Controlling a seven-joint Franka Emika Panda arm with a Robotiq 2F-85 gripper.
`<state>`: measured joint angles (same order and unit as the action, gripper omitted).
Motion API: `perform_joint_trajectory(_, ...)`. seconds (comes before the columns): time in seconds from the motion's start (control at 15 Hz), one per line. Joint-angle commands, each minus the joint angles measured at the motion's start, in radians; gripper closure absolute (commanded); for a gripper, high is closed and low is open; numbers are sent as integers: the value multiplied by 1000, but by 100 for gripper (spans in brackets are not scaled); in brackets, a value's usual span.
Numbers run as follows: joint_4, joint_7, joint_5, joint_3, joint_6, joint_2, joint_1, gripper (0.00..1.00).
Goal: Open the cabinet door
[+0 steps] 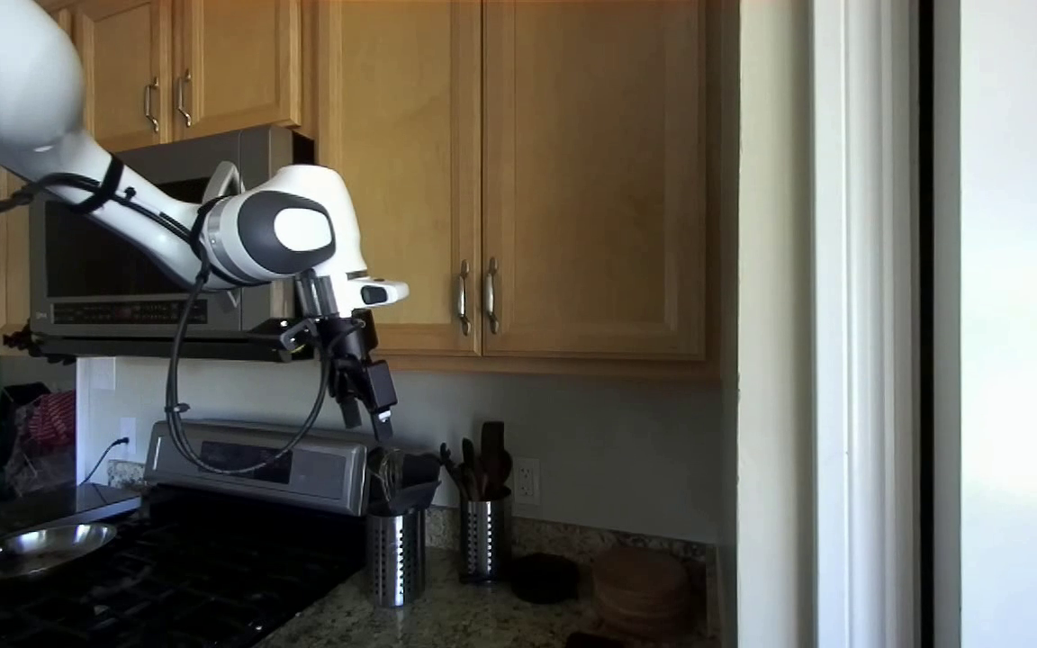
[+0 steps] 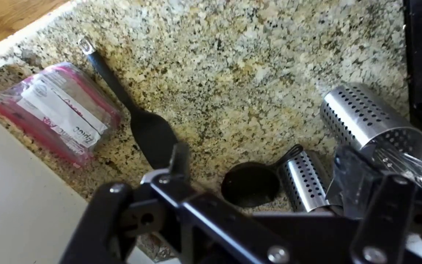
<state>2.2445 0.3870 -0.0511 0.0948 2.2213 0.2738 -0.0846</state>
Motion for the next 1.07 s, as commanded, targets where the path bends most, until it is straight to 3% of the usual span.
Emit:
perform_joint_trajectory(0.0,-90,21,-47,-22,50,-80,-6,0)
perform_joint_trajectory(0.27,-194,4,-94,-45,53,-156,-4,0)
perform_joint_trajectory(0.33,-141,3,-59,-48,48,-113,12,0)
perform_joint_trajectory(0.8,-155,2,-61,-51,47,-128,17,0)
perform_joint_trajectory(1.0,-167,-73,-35,-90,123,-134,0,0)
